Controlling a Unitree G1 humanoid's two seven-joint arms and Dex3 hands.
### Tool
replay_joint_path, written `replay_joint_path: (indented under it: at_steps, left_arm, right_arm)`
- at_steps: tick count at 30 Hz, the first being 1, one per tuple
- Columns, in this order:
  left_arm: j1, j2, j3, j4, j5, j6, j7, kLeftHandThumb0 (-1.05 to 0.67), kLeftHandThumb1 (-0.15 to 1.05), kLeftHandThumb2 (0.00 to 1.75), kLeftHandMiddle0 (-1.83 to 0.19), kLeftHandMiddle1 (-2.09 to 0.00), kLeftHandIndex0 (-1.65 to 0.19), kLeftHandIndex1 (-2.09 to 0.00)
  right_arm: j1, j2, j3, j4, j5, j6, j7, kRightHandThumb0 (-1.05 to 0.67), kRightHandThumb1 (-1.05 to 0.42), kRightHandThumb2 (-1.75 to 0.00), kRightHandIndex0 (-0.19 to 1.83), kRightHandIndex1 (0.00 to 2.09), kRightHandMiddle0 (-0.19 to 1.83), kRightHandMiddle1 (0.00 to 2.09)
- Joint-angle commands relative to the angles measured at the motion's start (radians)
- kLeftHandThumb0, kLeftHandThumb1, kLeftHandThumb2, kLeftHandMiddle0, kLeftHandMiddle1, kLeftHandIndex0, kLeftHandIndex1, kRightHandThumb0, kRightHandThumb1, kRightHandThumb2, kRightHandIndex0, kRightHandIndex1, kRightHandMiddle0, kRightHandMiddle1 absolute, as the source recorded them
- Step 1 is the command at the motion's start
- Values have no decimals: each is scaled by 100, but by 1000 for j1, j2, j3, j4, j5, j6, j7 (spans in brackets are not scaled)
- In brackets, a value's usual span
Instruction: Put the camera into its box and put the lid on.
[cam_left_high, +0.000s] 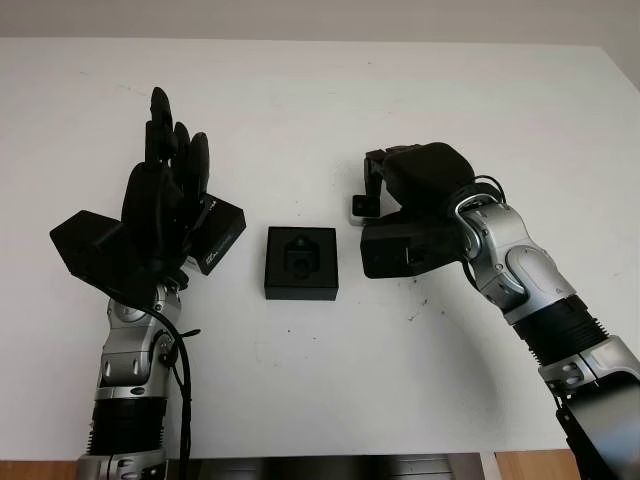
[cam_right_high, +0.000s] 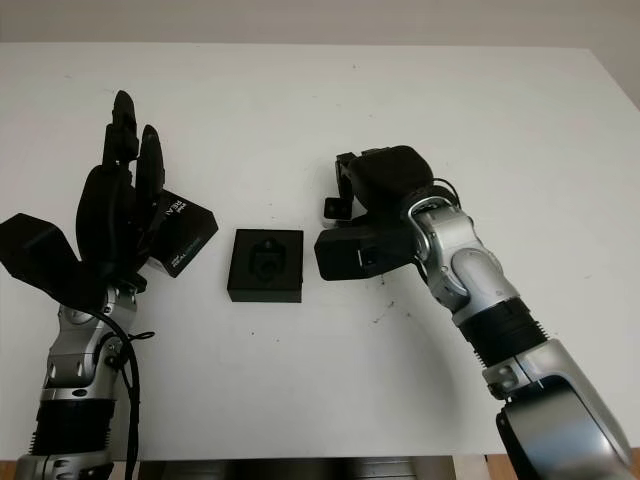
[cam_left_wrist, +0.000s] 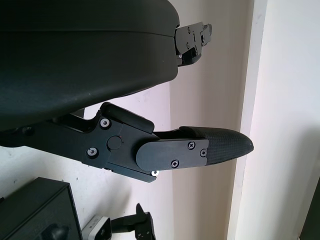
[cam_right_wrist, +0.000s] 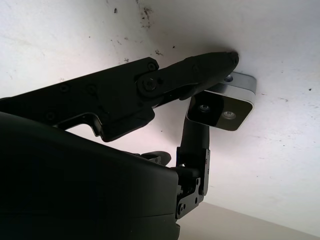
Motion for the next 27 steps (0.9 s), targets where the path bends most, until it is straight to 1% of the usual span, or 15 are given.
replay_joint_path:
  at_steps: [1, 5, 11, 14, 19, 27]
  left_arm:
    - [4, 5, -3, -8, 9, -7, -3, -77, 105, 48, 19, 0, 19, 0]
    - [2, 2, -2, -5, 14, -7, 5, -78, 105, 47, 19, 0, 19, 0]
    - [3, 3, -1, -5, 12, -9, -1, -77, 105, 47, 19, 0, 19, 0]
    - [5, 6, -1, -10, 9, 2, -7, -78, 105, 47, 19, 0, 19, 0]
    - [3, -4, 5, -7, 0, -9, -4, -76, 105, 46, 19, 0, 19, 0]
    - [5, 4, -2, -11, 12, -3, -6, -77, 105, 49, 19, 0, 19, 0]
  right_arm:
    - [-1, 3, 5, -4, 8, -4, 2, -68, -96, -6, 32, 9, 18, 172]
    - [0, 2, 7, -7, 7, -6, 0, -69, -96, -5, 32, 8, 14, 175]
    - [-1, 1, 12, -15, 6, -1, 19, -69, -96, -5, 30, 7, 12, 173]
    - [0, 2, 14, -17, 3, 4, 26, -68, -97, -6, 30, 6, 11, 168]
    - [1, 1, 14, -18, 4, 2, 32, -67, -97, -5, 29, 6, 12, 167]
    - [1, -1, 20, -12, -1, -8, 19, -70, -96, -5, 29, 5, 8, 158]
